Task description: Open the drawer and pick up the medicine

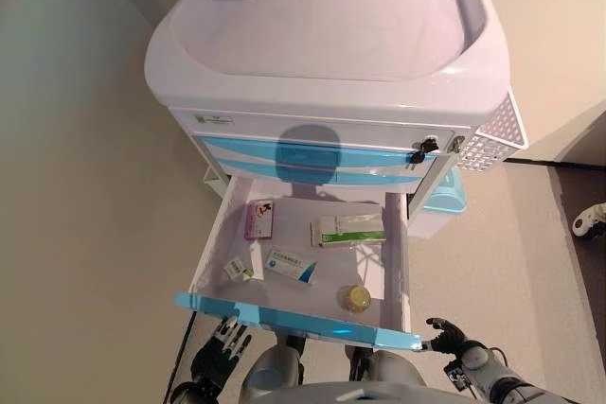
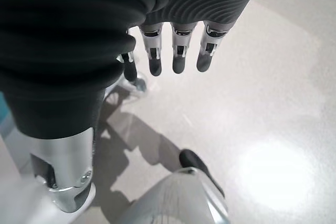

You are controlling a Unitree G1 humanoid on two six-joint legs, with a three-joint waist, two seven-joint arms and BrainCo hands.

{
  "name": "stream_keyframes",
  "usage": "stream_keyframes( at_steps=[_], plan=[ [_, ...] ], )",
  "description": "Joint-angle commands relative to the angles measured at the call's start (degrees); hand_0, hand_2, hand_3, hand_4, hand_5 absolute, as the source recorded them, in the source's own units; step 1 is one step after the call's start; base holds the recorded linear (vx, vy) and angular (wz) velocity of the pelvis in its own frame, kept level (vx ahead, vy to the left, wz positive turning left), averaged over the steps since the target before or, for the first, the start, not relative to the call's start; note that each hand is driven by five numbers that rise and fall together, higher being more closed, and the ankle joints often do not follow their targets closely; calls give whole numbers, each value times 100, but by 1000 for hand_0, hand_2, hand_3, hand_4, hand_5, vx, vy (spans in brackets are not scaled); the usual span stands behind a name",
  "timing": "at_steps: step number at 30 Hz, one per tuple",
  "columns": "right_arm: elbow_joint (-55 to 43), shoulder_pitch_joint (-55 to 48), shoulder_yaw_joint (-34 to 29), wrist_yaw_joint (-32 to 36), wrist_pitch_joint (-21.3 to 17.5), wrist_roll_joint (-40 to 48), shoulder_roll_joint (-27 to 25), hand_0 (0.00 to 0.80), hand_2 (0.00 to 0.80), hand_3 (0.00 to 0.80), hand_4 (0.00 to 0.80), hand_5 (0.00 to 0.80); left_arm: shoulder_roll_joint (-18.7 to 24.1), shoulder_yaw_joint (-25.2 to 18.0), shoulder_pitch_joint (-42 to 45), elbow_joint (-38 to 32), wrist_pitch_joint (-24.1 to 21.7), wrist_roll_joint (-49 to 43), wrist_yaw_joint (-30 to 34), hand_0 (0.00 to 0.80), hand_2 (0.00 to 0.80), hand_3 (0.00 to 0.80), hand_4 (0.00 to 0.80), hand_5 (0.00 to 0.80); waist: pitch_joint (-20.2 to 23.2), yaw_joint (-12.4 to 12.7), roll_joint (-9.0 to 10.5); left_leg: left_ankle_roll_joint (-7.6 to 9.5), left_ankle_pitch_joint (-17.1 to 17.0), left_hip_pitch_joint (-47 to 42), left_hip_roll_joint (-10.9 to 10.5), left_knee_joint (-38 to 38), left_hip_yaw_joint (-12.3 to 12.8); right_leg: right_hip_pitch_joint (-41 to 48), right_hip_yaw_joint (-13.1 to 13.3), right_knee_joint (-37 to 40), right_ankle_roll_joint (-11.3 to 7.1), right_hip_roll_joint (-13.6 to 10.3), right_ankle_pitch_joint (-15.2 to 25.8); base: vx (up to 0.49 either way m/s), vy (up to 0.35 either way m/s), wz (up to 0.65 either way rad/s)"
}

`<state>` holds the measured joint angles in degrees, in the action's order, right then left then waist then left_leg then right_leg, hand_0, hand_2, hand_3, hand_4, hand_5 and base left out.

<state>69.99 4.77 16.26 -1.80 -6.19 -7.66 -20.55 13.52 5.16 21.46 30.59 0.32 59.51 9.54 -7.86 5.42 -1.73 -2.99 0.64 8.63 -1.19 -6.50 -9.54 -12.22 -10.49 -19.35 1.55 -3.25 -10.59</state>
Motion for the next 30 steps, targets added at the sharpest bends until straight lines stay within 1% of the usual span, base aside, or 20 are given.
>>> stream_keyframes(
  at_steps=[1, 3, 4, 5, 6, 13, 14, 15, 16, 18, 19, 21, 22, 25, 27, 28, 30],
  plan=[
    [-34, 165, 38, -63, 5, 198, -122, 0, 0, 0, 0, 0, 271, -605, -70, -293, -509, -502, -97, 0, 0, 0, 0, 0, -226, -20, 341, 523, -192, 68, -490, 315, 300, 178, 323, 1026, -752, -290, 1173, 0, 0, 0],
    [9, 138, 28, -70, 4, 213, -119, 0, 0, 0, 0, 0, 240, -594, -198, 21, -559, -864, -185, 0, 0, 0, 0, 0, -209, -37, 370, 511, -192, 74, -474, 333, 337, 194, 338, 1131, -755, -271, 1216, 13, 13, -3],
    [12, 108, 4, -89, 3, 265, -95, 0, 0, 0, 0, 0, 188, -667, -369, 339, -609, -1183, -334, 0, 0, 0, 0, 0, -199, -48, 395, 495, -193, 85, -450, 348, 375, 212, 354, 1239, -760, -255, 1262, 7, 11, -4],
    [12, 109, 4, -89, 3, 265, -95, 0, 0, 0, 0, 0, 188, -667, -371, 340, -610, -1184, -333, 0, 0, 0, 0, 0, -200, -47, 395, 495, -193, 85, -450, 348, 376, 212, 355, 1241, -760, -254, 1263, 2, 12, -6],
    [-28, 91, 13, -93, 1, 276, -90, 0, 0, 0, 0, 0, 159, -707, -445, 517, -623, -1330, -406, 0, 0, 0, 0, 0, -189, -55, 414, 488, -193, 93, -439, 359, 400, 217, 369, 1294, -760, -246, 1286, 5, 10, -11],
    [-2, 58, 21, -128, -3, 307, -63, 0, 0, 0, 0, 0, 95, -929, -1043, 1939, -688, -2474, -886, 0, 0, 0, 0, 0, -162, -114, 496, 454, -159, 61, -376, 400, 568, 295, 488, 1579, -749, -181, 1414, 13, 12, -13],
    [13, 73, 34, -130, 3, 305, -59, 0, 0, 0, 0, 0, 119, -943, -1144, 2257, -671, -2697, -923, 0, 0, 0, 0, 0, -152, -131, 511, 451, -150, 60, -361, 405, 598, 297, 518, 1603, -752, -168, 1426, 37, 21, -13],
    [36, 81, 46, -137, -12, 299, -55, 0, 0, 0, 0, 0, 157, -963, -1329, 2920, -641, -3178, -961, 0, 0, 0, 0, 0, -134, -166, 528, 445, -136, 25, -348, 417, 654, 307, 579, 1649, -751, -149, 1457, 29, 17, -11],
    [37, 83, 46, -137, -12, 299, -55, 0, 0, 0, 0, 0, 158, -964, -1334, 2926, -644, -3179, -959, 0, 0, 0, 0, 0, -139, -163, 528, 445, -135, 21, -347, 418, 657, 309, 582, 1650, -751, -148, 1457, 36, 16, -15],
    [85, 106, 6, -151, -32, 326, -79, 0, 0, 0, 0, 0, 220, -922, -1551, 3739, -580, -3984, -991, 0, 0, 0, 0, 0, -122, -229, 561, 440, -103, -26, -326, 427, 724, 328, 635, 1671, -750, -127, 1475, 36, 11, -36],
    [85, 107, 5, -151, -32, 326, -79, 0, 0, 0, 0, 0, 220, -923, -1554, 3742, -582, -3984, -991, 0, 0, 0, 0, 0, -126, -227, 561, 440, -102, -29, -326, 427, 726, 331, 636, 1671, -750, -126, 1475, 40, 12, -27],
    [57, 132, -3, -167, -48, 303, -138, 0, 0, 0, 0, 0, 242, -836, -1611, 4085, -529, -4569, -991, 0, 0, 0, 0, 0, -131, -270, 579, 439, -73, -74, -314, 422, 780, 352, 686, 1672, -751, -110, 1473, 33, 11, -14],
    [103, 174, -49, -199, -62, 269, -225, 0, 0, 0, 0, 0, 255, -729, -1628, 4289, -503, -5009, -1036, 0, 0, 0, 0, 0, -131, -294, 588, 441, -54, -81, -309, 419, 807, 351, 707, 1678, -755, -102, 1473, 27, 7, -19],
    [-25, 329, -36, -232, -89, 130, -498, 0, 0, 0, 0, 0, 307, -487, -1661, 4420, -493, -5649, -1095, 0, 0, 0, 0, 0, -177, -317, 616, 448, -15, -74, -289, 369, 893, 319, 774, 1661, -765, -83, 1497, 6, 4, -16],
    [-91, 374, -60, -256, -100, 111, -571, 0, 0, 0, 0, 0, 317, -434, -1656, 4421, -501, -5744, -1096, 0, 0, 0, 0, 0, -192, -318, 629, 448, -9, -66, -285, 358, 914, 305, 800, 1660, -770, -78, 1508, -11, 4, -28],
    [-226, 502, -161, -318, -131, 162, -746, 0, 0, 0, 0, 0, 330, -306, -1688, 4509, -493, -6002, -1138, 0, 0, 0, 0, 0, -224, -334, 670, 454, 9, -39, -274, 327, 963, 259, 845, 1650, -790, -71, 1541, -23, 3, -20],
    [-287, 638, -231, -326, -146, 239, -873, 0, 0, 0, 0, 0, 340, -275, -1723, 4609, -471, -6112, -1192, 0, 0, 0, 0, 0, -262, -326, 706, 459, 16, 8, -271, 300, 986, 203, 859, 1636, -798, -64, 1562, -19, 3, -14]
  ],
)
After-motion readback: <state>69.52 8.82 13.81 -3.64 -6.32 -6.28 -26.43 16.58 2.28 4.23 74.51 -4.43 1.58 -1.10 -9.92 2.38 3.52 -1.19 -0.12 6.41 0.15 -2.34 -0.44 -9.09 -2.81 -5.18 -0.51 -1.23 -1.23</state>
